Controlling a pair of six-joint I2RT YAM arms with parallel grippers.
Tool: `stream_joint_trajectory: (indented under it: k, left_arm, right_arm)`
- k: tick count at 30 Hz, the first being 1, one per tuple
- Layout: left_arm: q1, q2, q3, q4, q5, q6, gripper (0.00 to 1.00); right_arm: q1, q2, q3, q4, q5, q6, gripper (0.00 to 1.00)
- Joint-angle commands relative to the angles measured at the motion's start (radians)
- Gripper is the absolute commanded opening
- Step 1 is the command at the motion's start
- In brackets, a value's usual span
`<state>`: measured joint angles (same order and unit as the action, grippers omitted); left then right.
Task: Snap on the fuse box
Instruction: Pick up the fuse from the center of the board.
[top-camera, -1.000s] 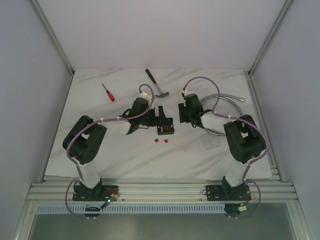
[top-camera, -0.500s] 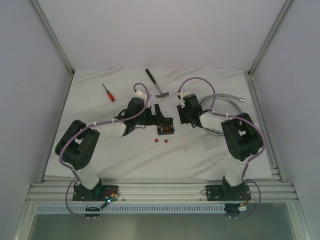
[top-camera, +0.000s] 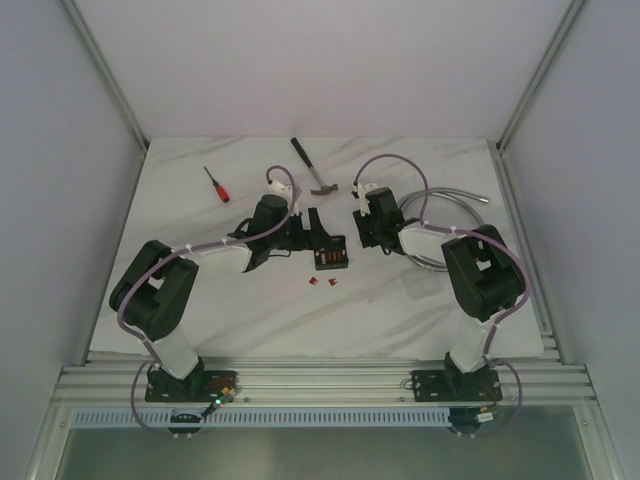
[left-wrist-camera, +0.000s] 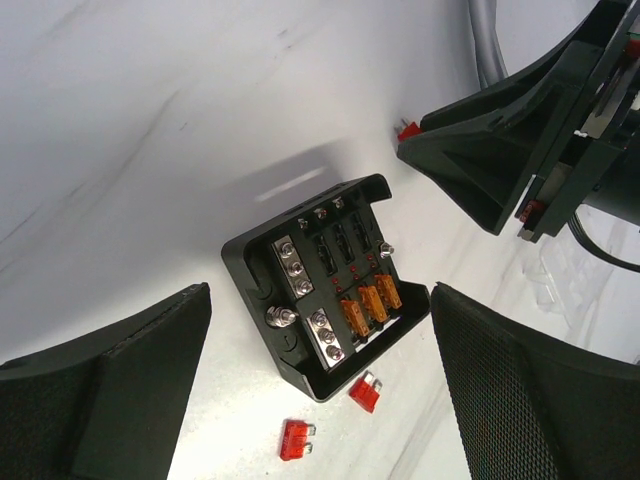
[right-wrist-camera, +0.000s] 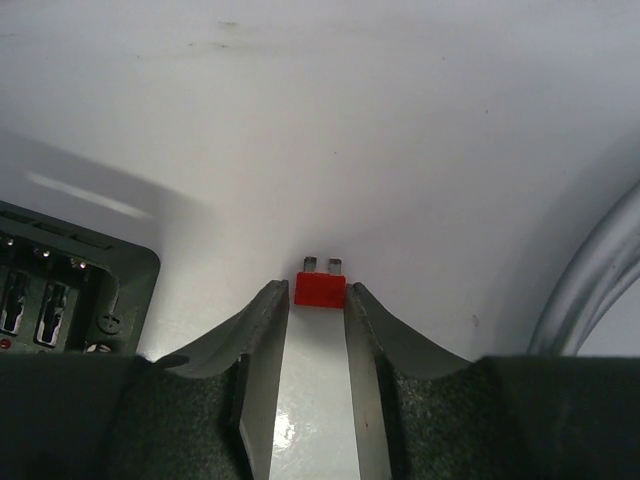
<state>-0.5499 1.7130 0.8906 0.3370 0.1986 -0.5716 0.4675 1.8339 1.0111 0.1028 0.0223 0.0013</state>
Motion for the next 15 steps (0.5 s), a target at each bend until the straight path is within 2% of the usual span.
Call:
stream_joint_trajectory:
  k: [1, 10, 15]
  left_arm:
    - [0.004, -0.03, -0.007, 0.001, 0.022, -0.008, 1.0]
    - [0.004, -0.04, -0.006, 0.002, 0.038, -0.02, 1.0]
    - [0.006, -0.046, -0.001, 0.003, 0.072, -0.038, 0.99]
  right_arm:
    - [0.004, 0.027, 0.011, -0.055, -0.028, -0.009, 0.34]
    - [0.004, 0.006, -0.005, -0.057, -0.026, -0.006, 0.25]
    - [0.005, -0.046, -0.044, -0.033, -0.044, -0.012, 0.24]
